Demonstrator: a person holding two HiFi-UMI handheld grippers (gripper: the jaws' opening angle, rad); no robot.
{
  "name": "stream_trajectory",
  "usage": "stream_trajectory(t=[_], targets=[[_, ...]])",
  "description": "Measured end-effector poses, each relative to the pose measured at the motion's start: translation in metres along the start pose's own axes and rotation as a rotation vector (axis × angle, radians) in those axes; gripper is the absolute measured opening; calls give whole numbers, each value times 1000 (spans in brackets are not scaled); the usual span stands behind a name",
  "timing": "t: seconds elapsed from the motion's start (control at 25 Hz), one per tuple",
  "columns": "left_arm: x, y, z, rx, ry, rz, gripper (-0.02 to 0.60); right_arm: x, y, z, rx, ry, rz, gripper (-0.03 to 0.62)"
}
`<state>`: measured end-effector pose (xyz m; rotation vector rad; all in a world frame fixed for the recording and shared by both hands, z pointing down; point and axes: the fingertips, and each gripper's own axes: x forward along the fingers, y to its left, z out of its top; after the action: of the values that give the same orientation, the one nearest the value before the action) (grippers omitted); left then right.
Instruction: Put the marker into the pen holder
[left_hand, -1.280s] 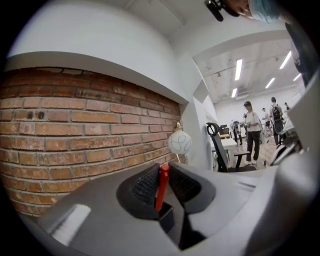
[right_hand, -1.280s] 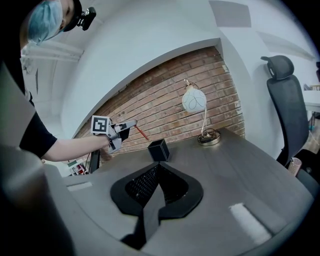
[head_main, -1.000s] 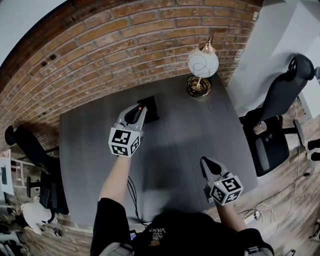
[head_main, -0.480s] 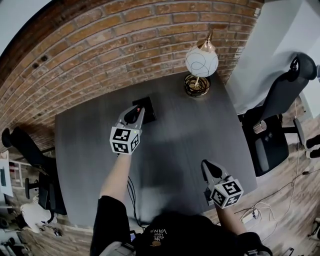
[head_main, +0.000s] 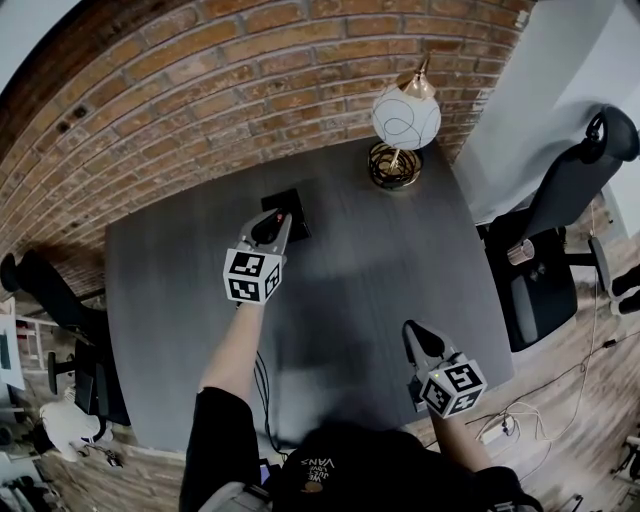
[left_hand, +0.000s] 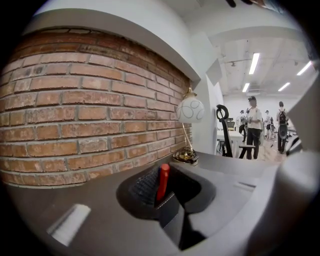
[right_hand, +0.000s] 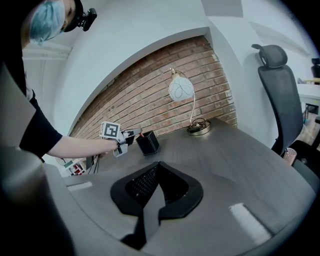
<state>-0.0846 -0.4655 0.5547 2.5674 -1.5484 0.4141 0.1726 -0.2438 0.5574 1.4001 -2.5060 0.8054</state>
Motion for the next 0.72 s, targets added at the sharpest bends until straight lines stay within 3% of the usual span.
stream_trajectory(t=[0.72], targets=[[13, 0, -26, 57, 85, -9, 109, 4, 3, -4, 2, 17, -1, 2]])
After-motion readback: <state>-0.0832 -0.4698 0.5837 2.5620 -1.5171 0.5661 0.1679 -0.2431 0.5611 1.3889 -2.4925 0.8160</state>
